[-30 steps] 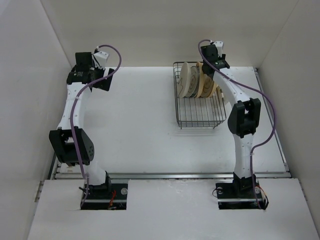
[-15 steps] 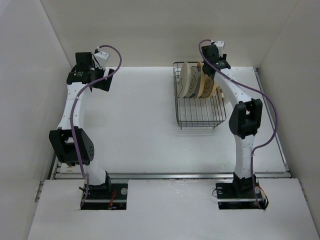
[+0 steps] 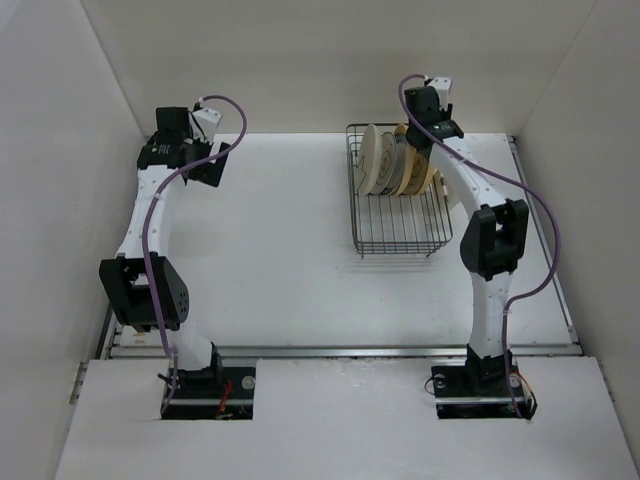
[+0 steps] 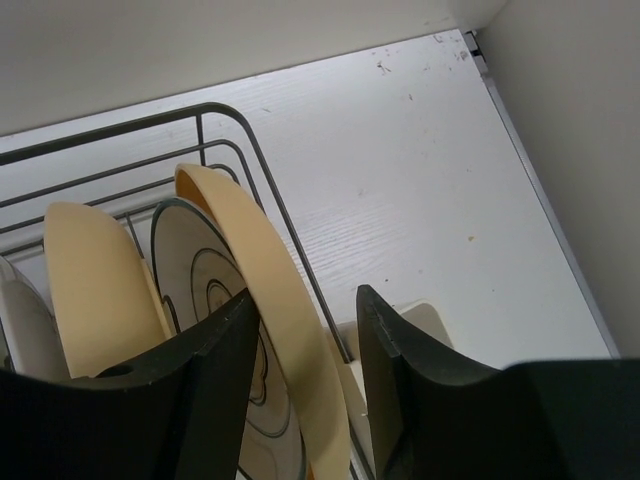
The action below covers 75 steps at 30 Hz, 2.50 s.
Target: Unload the plates from the dish rack
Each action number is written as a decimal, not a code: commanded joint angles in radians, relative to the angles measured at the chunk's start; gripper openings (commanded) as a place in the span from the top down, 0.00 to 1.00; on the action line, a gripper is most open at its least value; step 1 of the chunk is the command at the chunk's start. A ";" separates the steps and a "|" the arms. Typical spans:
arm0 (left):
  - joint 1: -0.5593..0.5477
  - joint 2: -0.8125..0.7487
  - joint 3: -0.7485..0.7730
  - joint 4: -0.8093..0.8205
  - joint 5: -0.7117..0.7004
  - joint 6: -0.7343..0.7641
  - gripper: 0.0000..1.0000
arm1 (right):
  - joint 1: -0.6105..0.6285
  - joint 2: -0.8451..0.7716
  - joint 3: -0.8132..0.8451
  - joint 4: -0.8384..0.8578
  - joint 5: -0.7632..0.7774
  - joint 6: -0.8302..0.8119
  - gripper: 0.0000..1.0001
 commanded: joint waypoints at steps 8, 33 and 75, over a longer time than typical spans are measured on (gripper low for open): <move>-0.002 -0.017 -0.021 0.007 -0.028 0.011 0.01 | 0.002 -0.020 -0.006 0.067 0.066 -0.049 0.84; -0.051 -0.036 0.045 -0.105 0.036 0.034 0.00 | 0.102 -0.196 0.056 0.943 0.579 -0.907 1.00; -0.012 0.164 0.194 -0.325 0.486 -0.268 1.00 | 0.327 -0.072 -0.118 0.362 -1.072 0.123 0.46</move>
